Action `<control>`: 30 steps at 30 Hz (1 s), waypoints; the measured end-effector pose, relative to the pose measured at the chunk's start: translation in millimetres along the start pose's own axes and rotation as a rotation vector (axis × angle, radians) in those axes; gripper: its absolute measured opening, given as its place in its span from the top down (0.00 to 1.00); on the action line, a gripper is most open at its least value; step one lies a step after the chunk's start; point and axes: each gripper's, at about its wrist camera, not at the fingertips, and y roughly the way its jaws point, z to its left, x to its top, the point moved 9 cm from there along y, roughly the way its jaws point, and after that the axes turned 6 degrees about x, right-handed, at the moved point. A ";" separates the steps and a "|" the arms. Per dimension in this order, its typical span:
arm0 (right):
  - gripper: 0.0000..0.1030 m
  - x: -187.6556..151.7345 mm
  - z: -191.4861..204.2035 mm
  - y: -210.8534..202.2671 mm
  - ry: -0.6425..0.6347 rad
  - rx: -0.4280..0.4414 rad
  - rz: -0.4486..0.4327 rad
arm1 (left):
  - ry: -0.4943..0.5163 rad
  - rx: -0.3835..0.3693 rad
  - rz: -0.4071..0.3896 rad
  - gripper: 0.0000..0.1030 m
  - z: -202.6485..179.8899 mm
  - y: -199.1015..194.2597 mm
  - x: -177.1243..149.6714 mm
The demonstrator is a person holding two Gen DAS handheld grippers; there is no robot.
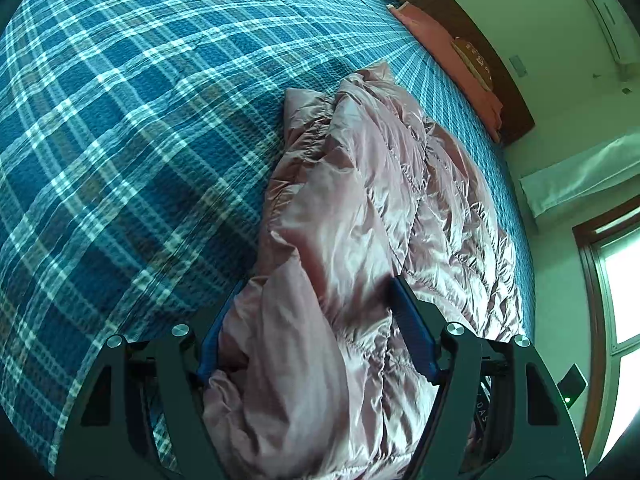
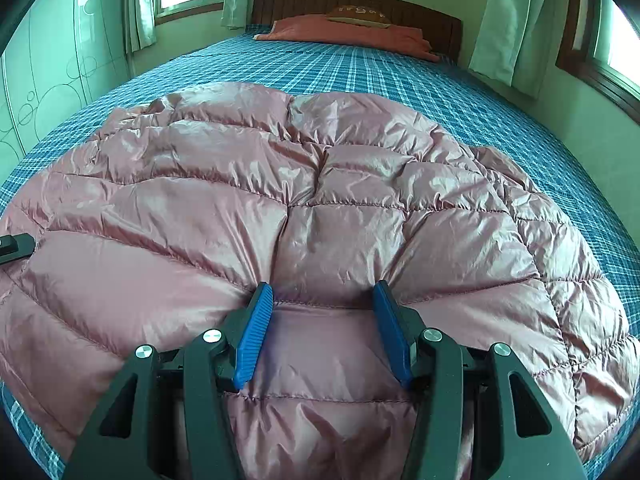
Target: Fold large clothes
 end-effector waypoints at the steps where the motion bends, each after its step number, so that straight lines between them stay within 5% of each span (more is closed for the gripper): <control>1: 0.49 0.4 -0.3 0.3 0.000 -0.001 0.000 | 0.011 0.007 -0.003 0.31 -1.3 1.4 0.9; 9: 0.49 1.0 -0.2 1.2 -0.001 -0.003 -0.001 | 0.073 0.022 -0.014 0.28 -6.0 7.8 6.5; 11: 0.49 1.4 -0.7 1.6 -0.001 -0.003 -0.001 | 0.077 0.013 -0.023 0.39 -7.1 2.2 4.3; 18: 0.49 1.6 -0.6 2.2 -0.006 -0.010 -0.001 | 0.095 0.020 -0.025 0.37 -10.1 8.3 4.8; 22: 0.49 1.8 -0.5 2.5 -0.006 -0.010 -0.002 | 0.211 0.050 -0.071 0.76 -31.9 -3.5 0.8; 30: 0.49 7.9 -5.1 2.9 -0.019 -0.029 0.002 | 0.277 0.095 -0.123 0.82 -49.3 -20.2 3.6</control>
